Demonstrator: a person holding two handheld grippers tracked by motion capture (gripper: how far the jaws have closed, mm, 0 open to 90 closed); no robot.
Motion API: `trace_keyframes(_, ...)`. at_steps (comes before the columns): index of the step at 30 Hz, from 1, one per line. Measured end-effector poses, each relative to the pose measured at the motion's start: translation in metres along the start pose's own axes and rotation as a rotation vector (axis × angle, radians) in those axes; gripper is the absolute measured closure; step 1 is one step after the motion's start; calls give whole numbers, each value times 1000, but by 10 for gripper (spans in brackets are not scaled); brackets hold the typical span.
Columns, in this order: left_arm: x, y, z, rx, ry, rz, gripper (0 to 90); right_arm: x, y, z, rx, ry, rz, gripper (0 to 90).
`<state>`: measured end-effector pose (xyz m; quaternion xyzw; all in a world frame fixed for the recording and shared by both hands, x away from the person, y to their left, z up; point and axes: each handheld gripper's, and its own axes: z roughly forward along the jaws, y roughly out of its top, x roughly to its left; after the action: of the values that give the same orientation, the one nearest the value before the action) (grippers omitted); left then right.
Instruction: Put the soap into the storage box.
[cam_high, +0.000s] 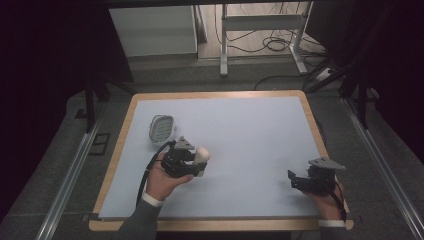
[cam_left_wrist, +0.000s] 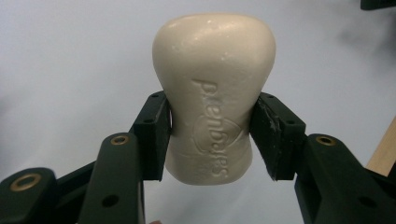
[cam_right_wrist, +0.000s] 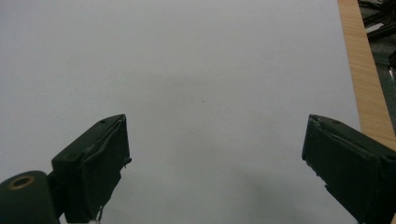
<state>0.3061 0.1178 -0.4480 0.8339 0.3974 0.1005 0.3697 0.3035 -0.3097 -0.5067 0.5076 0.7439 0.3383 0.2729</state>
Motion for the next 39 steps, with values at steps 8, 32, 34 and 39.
trace_keyframes(8,14,2,-11,-12,33,-11,499,-1,0,0,1,1,1,73)
trace_keyframes(32,43,3,-30,-26,87,-52,500,0,-1,1,4,-6,0,72)
trace_keyframes(34,45,3,-30,-35,94,-64,499,-1,-1,1,3,-5,0,72)
trace_keyframes(39,48,5,-32,-29,102,-63,500,-2,-1,0,2,-7,4,72)
